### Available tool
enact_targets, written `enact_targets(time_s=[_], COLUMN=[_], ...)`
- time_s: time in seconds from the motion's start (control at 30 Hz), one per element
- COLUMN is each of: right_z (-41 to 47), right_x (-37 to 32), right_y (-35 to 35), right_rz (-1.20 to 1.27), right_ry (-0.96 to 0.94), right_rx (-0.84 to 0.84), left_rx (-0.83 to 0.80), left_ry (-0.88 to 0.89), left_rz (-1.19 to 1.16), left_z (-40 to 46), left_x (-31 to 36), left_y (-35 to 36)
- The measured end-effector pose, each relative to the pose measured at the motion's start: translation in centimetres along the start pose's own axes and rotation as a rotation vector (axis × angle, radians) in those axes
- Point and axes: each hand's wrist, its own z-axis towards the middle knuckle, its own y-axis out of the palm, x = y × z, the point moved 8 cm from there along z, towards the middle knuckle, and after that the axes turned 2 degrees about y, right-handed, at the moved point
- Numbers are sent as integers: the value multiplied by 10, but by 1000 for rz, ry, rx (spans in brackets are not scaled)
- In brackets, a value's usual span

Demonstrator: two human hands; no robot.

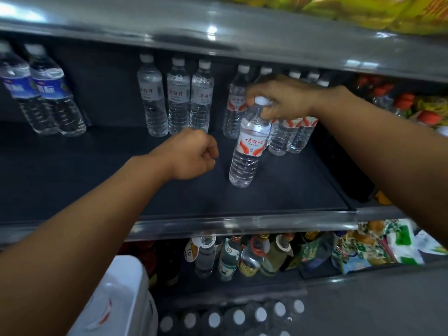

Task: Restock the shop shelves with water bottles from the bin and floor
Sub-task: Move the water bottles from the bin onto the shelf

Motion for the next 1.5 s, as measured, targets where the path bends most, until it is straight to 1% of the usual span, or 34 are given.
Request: enact_targets(time_s=[0.1,0.27,0.43,0.57,0.7,1.0,1.23,1.5], right_z=[13,41,68,85,95,98,92,75], right_x=[15,35,54,64,69,82,69,64], right_y=[2,3,4,6,6,5,1,0], right_rz=[-30,-42,-45,-68,-82,-95,-144,-200], right_ry=[2,-10,2,8,25,102,60,109], right_rx=[-3,59,87,124,126,174,236,216], left_rx=[11,21,19,21,29,28,44,30], left_ry=[-4,-29,-73,-93,-103,-97,-85,-81], left_rz=[14,-2,-16,-7,-9,-4,8,-3], left_z=[8,15,15,15,15,16,16,12], left_x=[-3,-13,-24,-29,-33,-36,-34,-34], left_y=[4,18,30,33,33,30,24,23])
